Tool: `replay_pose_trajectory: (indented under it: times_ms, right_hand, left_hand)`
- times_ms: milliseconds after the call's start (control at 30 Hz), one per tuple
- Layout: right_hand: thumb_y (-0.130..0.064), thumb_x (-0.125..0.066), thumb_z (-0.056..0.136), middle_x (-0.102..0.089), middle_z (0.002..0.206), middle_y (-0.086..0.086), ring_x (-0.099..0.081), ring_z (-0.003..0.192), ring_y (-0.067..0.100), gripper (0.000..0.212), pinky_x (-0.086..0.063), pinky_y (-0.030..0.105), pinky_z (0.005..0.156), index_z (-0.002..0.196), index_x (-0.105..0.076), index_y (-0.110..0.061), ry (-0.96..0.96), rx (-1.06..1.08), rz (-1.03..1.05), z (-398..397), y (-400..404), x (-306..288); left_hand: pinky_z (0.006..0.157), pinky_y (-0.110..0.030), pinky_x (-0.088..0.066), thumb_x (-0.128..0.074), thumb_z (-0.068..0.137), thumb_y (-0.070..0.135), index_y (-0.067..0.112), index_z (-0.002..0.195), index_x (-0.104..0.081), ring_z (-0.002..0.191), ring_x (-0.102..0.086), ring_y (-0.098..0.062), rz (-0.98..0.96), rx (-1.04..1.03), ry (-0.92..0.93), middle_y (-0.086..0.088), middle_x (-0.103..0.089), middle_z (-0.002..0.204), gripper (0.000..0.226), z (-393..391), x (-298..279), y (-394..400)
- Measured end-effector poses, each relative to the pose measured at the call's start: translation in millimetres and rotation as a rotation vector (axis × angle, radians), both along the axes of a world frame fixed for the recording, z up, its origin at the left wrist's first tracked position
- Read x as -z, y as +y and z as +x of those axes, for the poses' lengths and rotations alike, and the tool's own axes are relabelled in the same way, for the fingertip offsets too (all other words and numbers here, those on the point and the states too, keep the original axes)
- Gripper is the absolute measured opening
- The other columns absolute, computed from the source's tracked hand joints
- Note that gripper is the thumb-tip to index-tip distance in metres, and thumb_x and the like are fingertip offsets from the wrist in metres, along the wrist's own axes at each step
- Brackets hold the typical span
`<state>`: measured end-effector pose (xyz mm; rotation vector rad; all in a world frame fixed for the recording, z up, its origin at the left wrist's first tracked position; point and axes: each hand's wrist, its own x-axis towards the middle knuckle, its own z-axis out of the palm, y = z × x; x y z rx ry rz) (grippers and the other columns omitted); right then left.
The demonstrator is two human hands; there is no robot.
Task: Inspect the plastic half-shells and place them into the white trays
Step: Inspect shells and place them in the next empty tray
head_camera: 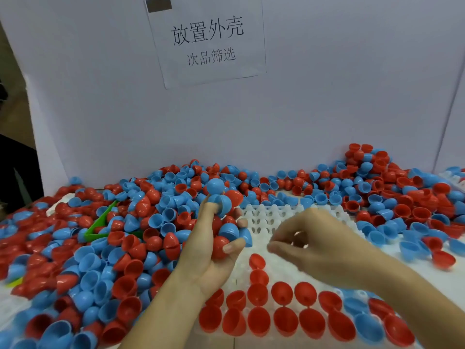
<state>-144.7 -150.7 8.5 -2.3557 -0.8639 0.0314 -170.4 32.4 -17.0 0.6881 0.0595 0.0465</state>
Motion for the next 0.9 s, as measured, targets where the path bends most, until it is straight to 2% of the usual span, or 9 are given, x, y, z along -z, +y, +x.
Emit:
replay_pose_trajectory:
  times_ms: [100,200,267,367,500,633,767,833,900]
  right_hand:
    - [-0.028,-0.062,0.096,-0.072,0.081,-0.021,-0.067,0.067,0.001,0.015,-0.052,0.012,0.062,0.096,-0.077,-0.028,0.031,-0.041,0.057,-11.5,15.8,9.9]
    - [-0.027,-0.067,0.092,-0.062,0.073,-0.012,-0.058,0.067,0.005,0.013,-0.050,0.020,0.061,0.095,-0.061,-0.039,-0.143,0.055,0.067,-14.1,18.3,16.0]
    - [-0.032,-0.069,0.090,-0.049,0.086,-0.023,-0.050,0.077,-0.003,0.033,-0.043,0.016,0.064,0.097,-0.039,-0.045,-0.264,0.055,0.006,-16.1,20.2,18.0]
    - [-0.027,-0.070,0.089,-0.045,0.106,-0.022,-0.054,0.086,0.004,0.043,-0.050,0.021,0.071,0.106,-0.034,-0.042,-0.410,-0.019,-0.035,-20.6,26.4,20.0]
    - [-0.001,-0.078,0.075,-0.055,0.082,-0.006,-0.051,0.054,0.013,0.058,-0.051,0.029,0.044,0.106,-0.037,-0.026,-0.600,-0.003,-0.112,-22.6,29.7,21.5]
    - [0.003,-0.078,0.071,-0.049,0.065,-0.005,-0.037,0.041,0.012,0.059,-0.039,0.023,0.033,0.107,-0.040,-0.024,-0.655,-0.006,-0.095,-20.9,25.5,18.8]
    - [-0.003,-0.055,0.090,-0.056,0.081,-0.003,-0.055,0.057,0.016,0.043,-0.053,0.033,0.051,0.113,-0.035,-0.034,-0.565,-0.019,-0.090,-14.0,19.1,19.9]
    - [-0.009,-0.051,0.094,-0.059,0.087,-0.007,-0.058,0.065,0.010,0.033,-0.054,0.026,0.060,0.112,-0.042,-0.035,-0.495,-0.002,0.009,-7.9,14.2,20.0]
    - [-0.011,-0.055,0.094,-0.060,0.085,-0.014,-0.060,0.067,0.007,0.025,-0.052,0.017,0.062,0.110,-0.054,-0.031,-0.413,0.039,0.110,-0.4,8.2,19.4]
  left_hand:
    - [0.031,-0.016,-0.032,-0.068,0.070,0.020,0.017,0.118,-0.051,0.066,-0.058,-0.015,-0.004,0.006,-0.017,-0.009,-0.056,0.086,0.051,-0.3,0.8,-3.3]
    - [0.031,-0.016,-0.034,-0.068,0.072,0.021,0.017,0.120,-0.052,0.067,-0.057,-0.015,0.002,0.011,-0.004,-0.009,-0.055,0.086,0.051,-0.9,1.0,-4.5]
    - [0.032,-0.016,-0.035,-0.068,0.075,0.022,0.016,0.120,-0.054,0.062,-0.057,-0.013,0.011,0.024,0.019,-0.009,-0.056,0.086,0.048,-1.8,1.8,-5.3]
    - [0.032,-0.015,-0.034,-0.068,0.076,0.022,0.016,0.114,-0.056,0.053,-0.053,-0.008,0.048,0.076,0.040,-0.006,-0.060,0.078,0.041,-3.3,3.1,-9.4]
    - [0.030,-0.015,-0.034,-0.069,0.075,0.023,0.009,0.086,-0.071,0.046,-0.051,-0.008,0.047,0.153,0.039,-0.003,-0.061,0.068,0.018,-2.8,3.9,-12.9]
    - [0.030,-0.014,-0.033,-0.067,0.075,0.026,0.010,0.062,-0.075,0.043,-0.048,-0.007,0.048,0.154,0.046,-0.001,-0.059,0.063,0.023,-3.0,3.4,-13.4]
    - [0.030,-0.014,-0.034,-0.068,0.076,0.023,0.009,0.087,-0.079,0.052,-0.060,-0.008,0.024,0.086,0.098,-0.009,-0.071,0.084,0.021,-1.2,1.8,-9.6]
    - [0.031,-0.015,-0.034,-0.069,0.074,0.022,0.006,0.114,-0.068,0.066,-0.066,-0.011,0.019,0.017,0.142,-0.013,-0.069,0.096,0.043,1.2,3.4,-6.4]
    - [0.031,-0.015,-0.034,-0.070,0.071,0.021,0.009,0.122,-0.061,0.070,-0.067,-0.013,0.031,-0.051,0.163,-0.011,-0.067,0.089,0.053,3.7,5.4,-3.3]
